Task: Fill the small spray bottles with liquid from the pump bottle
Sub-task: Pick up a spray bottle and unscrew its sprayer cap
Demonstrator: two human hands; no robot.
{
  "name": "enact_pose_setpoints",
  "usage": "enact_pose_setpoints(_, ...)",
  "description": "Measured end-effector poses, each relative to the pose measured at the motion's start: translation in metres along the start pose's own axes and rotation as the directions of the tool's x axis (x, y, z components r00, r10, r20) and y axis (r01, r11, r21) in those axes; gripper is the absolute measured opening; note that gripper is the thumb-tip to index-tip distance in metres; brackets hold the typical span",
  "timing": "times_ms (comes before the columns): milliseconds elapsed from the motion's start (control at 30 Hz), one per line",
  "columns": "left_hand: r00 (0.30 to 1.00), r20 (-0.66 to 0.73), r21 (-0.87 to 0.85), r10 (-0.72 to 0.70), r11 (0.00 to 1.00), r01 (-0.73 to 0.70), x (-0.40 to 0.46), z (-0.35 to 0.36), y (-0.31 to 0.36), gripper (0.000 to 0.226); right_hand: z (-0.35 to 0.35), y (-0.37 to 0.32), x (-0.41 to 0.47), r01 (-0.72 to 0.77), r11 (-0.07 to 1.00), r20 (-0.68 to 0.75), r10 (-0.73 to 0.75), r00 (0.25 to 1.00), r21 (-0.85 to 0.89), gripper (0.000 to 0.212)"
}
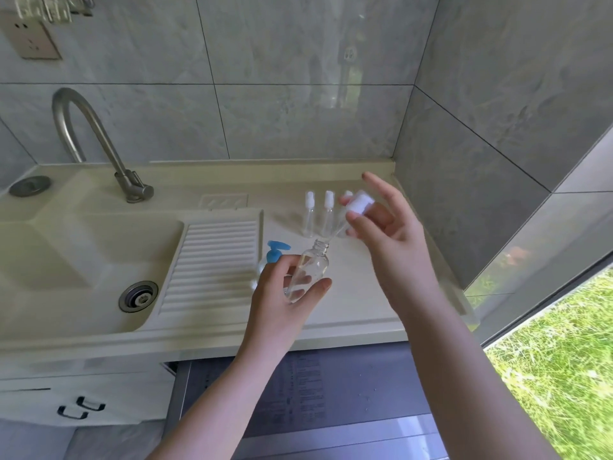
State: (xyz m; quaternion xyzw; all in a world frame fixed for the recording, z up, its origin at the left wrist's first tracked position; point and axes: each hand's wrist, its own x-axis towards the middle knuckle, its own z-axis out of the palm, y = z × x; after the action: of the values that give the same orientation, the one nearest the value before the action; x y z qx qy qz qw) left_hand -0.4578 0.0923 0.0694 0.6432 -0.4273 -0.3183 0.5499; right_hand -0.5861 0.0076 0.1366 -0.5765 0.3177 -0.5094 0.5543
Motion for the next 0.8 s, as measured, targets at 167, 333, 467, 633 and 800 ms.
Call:
enact_pose_setpoints(167, 0.996, 0.036, 0.018, -0.078, 0.997, 0.078, 0.004, -0.004, -0.014, 0.024, -0.037, 0.009, 0.022, 0.018, 0.983, -0.344, 0.047, 0.938, 0.185, 0.039)
enact_pose_setpoints(333, 0.986, 0.017, 0.029, -0.165, 0.986, 0.164, 0.006, -0.007, -0.030, 0.022, -0.058, 0.072, 0.036, -0.075, 0.985, -0.559, 0.151, 0.815, 0.157, 0.029)
enact_pose_setpoints(467, 0.982, 0.011, -0.001, -0.187, 0.982, 0.187, 0.008, -0.004, -0.042, 0.027, -0.053, 0.143, 0.031, -0.330, 0.943, -0.581, 0.292, 0.760, 0.042, 0.025)
enact_pose_setpoints(633, 0.976, 0.009, 0.027, -0.220, 0.975, 0.219, 0.010, -0.002, -0.056, 0.029, -0.042, 0.194, 0.019, -0.509, 0.839, -0.565, 0.329, 0.757, -0.193, 0.017)
enact_pose_setpoints(800, 0.971, 0.017, 0.046, -0.238, 0.971, 0.237, 0.014, -0.008, -0.065, 0.030, -0.039, 0.219, 0.026, -0.540, 0.773, -0.514, 0.331, 0.792, -0.334, 0.016)
